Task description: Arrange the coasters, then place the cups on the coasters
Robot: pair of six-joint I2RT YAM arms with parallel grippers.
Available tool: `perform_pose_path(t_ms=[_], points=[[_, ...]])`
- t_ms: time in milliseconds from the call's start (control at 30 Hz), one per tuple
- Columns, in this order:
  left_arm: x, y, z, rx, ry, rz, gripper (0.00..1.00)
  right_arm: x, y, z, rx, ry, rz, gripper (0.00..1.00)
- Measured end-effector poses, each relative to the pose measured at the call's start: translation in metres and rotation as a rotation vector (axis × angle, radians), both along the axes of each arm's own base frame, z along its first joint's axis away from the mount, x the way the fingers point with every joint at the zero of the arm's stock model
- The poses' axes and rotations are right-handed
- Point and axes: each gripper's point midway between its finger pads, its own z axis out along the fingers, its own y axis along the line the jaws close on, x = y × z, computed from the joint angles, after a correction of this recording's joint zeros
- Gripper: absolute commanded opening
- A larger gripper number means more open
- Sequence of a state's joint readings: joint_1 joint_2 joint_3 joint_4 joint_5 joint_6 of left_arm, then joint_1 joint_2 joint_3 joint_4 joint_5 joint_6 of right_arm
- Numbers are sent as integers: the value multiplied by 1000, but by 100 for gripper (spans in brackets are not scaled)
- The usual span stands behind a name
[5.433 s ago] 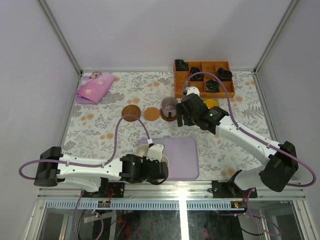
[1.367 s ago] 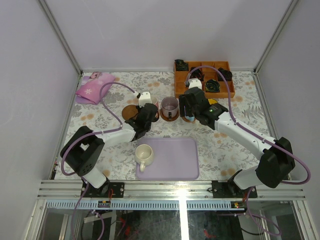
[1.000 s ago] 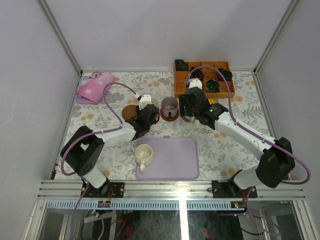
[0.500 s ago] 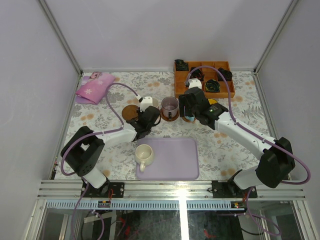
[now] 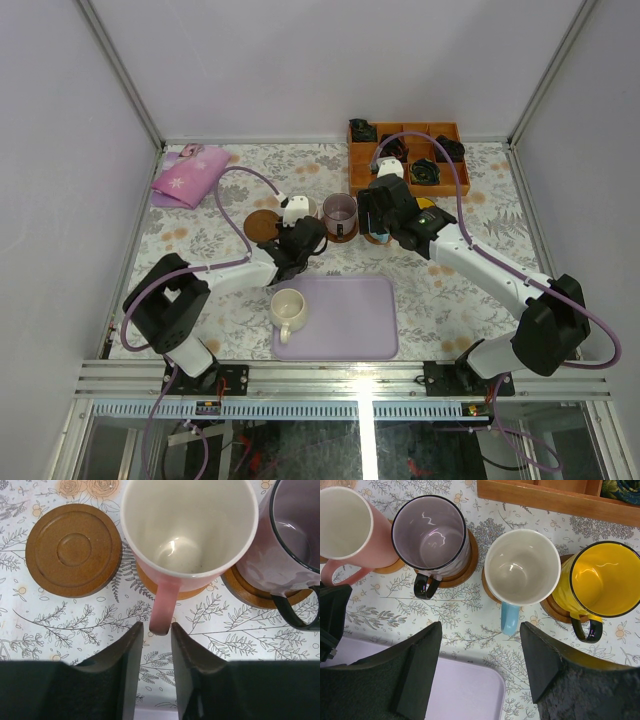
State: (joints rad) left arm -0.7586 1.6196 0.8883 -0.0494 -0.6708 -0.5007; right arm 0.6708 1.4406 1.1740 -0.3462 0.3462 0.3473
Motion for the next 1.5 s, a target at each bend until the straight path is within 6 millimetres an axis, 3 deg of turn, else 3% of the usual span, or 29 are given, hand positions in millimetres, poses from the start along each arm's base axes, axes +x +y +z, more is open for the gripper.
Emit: perform_pose_path(t_ms=[133,533,700,833,1067,1133,1300,1500], points=[[-1,2,-1,3,3,16,38,0,0,0,0,0,0,71],[0,0,1,-14,-1,27,39,0,0,0,0,0,1,71],[-1,-2,1,-27,-1,30,63,0,0,0,0,1,1,71],[-2,-4,12,-60,-15,33,76,0,0,0,-1,0,0,72],[-9,1,46,-109,-52,30,81,0,0,0,0,0,0,72],[-15,4,55,-120,-50,24,83,0,0,0,-1,0,0,72],[-41,12,81,-170,-23,-22,99,0,0,0,-1,1,0,73],[-97,18,118,-315,48,-147,100,-1,-1,-1,-5,5,0,74]])
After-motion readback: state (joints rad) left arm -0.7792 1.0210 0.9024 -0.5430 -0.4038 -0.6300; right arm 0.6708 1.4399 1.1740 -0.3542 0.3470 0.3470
